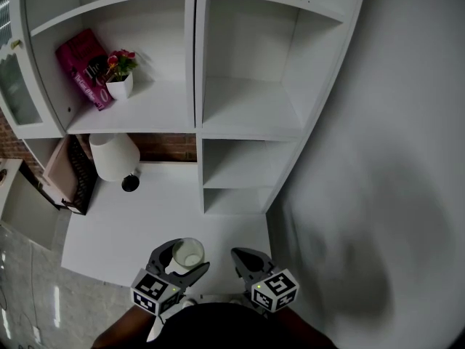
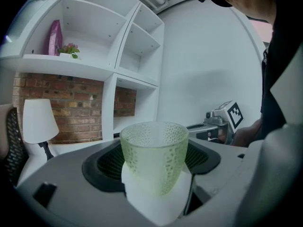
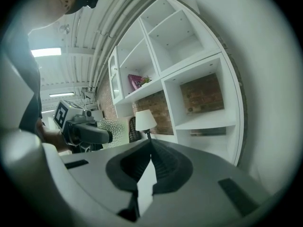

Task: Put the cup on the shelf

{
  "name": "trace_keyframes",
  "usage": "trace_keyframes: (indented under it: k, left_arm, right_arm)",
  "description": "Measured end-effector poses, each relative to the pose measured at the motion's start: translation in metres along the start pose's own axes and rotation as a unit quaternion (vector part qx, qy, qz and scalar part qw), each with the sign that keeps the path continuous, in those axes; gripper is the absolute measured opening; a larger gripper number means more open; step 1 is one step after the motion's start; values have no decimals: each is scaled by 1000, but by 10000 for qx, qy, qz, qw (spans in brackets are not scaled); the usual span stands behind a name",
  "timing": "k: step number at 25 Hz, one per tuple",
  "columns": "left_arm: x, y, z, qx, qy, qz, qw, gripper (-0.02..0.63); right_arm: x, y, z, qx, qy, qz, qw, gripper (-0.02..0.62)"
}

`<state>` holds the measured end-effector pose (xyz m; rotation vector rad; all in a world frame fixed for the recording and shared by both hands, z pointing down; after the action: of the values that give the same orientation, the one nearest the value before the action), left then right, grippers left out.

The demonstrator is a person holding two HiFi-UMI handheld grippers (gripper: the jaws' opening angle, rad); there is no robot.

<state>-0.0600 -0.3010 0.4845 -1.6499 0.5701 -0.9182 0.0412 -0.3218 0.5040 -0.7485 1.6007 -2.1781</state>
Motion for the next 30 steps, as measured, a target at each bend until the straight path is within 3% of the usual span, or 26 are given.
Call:
trace_keyframes:
  k: [10, 18, 24, 30]
  left_arm:
    - [-12, 83, -56, 307, 439, 354, 9979, 379]
    - [-13, 183, -105, 966, 862, 674, 9893, 379]
    - [-3, 252, -140, 969, 913, 956, 9865, 379]
    - [10, 297, -178, 740, 980, 1005, 9873, 379]
  right_arm:
    - [11, 16, -6, -189, 229, 82, 9995, 5]
    - [24, 29, -17, -322, 454, 140, 9984, 5]
    - [29, 27, -23, -356, 507, 82, 9980, 5]
    - [29, 29, -15, -350, 411, 120, 9985, 5]
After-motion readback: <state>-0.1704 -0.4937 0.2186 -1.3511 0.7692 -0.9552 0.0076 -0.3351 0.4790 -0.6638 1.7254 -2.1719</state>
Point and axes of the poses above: the fingertips, and each gripper's own axes: x forward along the fingers, z to its right, y out of its top, the point moved 1 cm from there along -x, backward along the fingers, and after that the axes turned 2 degrees about y, right-handed, at the moved point
